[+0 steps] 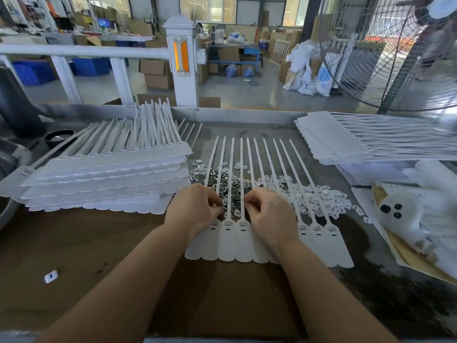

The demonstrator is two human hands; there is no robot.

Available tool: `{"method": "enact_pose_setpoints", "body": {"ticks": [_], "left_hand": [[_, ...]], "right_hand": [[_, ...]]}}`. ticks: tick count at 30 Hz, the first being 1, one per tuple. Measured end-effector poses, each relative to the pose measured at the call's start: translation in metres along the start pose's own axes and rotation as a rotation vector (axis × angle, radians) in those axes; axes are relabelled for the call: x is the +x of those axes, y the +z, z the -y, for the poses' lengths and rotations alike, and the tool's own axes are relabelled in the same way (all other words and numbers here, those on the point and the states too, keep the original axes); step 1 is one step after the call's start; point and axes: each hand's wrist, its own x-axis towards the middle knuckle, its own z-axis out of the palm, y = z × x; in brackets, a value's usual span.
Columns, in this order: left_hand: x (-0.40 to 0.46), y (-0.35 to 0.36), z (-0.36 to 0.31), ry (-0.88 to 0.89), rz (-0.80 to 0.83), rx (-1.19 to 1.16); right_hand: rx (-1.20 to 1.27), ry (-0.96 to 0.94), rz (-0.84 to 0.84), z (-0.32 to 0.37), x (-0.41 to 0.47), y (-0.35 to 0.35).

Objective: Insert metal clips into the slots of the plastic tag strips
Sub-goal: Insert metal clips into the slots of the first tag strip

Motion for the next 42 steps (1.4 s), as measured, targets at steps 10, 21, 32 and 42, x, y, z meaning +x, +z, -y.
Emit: {"method": "enact_pose_setpoints", "body": {"ticks": [10, 21, 32, 42], "left_hand": [[-0.001, -0.001, -0.005, 0.027, 0.007, -0.103], [-0.003, -0.037, 0.021, -0.033, 0.284, -0.450], [0.005, -0.045, 0.021, 0.064, 0.448, -0.138], [0.012, -0.046, 0.022, 0.085, 0.463, -0.129]], "right_hand": [[0.008, 0.007, -0.002, -0.001, -0.001, 0.001], [-0.012, 0.002, -0.017, -0.002, -0.001, 0.002], [-0.001, -0.003, -0.018, -0.001, -0.001, 0.001], [-0.008, 0.002, -0.020, 0.000, -0.003, 0.001]]}}
